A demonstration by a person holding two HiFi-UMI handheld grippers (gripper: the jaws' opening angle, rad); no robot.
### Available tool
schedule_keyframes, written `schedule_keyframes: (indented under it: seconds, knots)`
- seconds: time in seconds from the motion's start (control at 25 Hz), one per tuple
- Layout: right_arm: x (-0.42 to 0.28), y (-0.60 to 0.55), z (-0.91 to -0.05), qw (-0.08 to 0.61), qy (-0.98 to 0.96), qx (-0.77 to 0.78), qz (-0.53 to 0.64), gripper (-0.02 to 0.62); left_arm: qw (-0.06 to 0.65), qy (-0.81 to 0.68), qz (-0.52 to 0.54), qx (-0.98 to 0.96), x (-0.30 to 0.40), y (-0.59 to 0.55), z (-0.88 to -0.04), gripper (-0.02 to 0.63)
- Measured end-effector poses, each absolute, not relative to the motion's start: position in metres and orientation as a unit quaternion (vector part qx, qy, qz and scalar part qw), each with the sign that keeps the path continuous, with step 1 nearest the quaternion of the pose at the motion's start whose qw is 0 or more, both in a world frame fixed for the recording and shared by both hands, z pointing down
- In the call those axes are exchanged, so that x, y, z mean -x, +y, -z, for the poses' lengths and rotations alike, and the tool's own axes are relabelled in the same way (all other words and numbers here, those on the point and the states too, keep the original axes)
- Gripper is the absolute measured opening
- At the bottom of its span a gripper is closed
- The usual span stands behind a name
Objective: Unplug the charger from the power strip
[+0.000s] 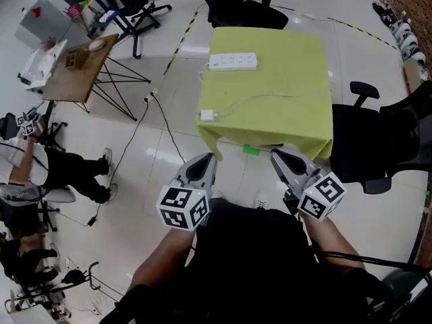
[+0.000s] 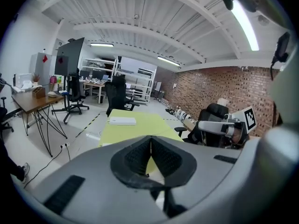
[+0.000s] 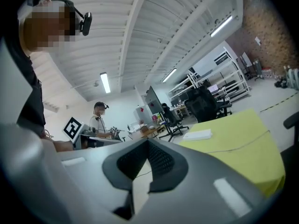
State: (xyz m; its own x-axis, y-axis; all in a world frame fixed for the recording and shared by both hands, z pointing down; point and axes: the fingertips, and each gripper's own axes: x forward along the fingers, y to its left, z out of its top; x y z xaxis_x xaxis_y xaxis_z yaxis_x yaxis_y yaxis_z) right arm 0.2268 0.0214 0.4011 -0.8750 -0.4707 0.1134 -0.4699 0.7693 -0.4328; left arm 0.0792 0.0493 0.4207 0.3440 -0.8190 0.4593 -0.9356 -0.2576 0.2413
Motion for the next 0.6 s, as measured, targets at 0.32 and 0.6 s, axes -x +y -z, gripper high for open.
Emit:
schedule_keyframes:
  seconds: [0.32, 0.6]
  knots:
    - [-0.2, 0.046, -0.399, -0.005, 0.919, 0.319, 0.232, 0.002, 0.233, -0.492, -0.134, -0.828, -0.062, 0.059, -0.417, 0.008]
    - [-0.15, 0.084, -0.396, -0.033, 0.907, 0.358, 0.22, 0.002, 0.245, -0.466, -0.117, -0.842, -0.009, 0.07, -0.423, 0.008]
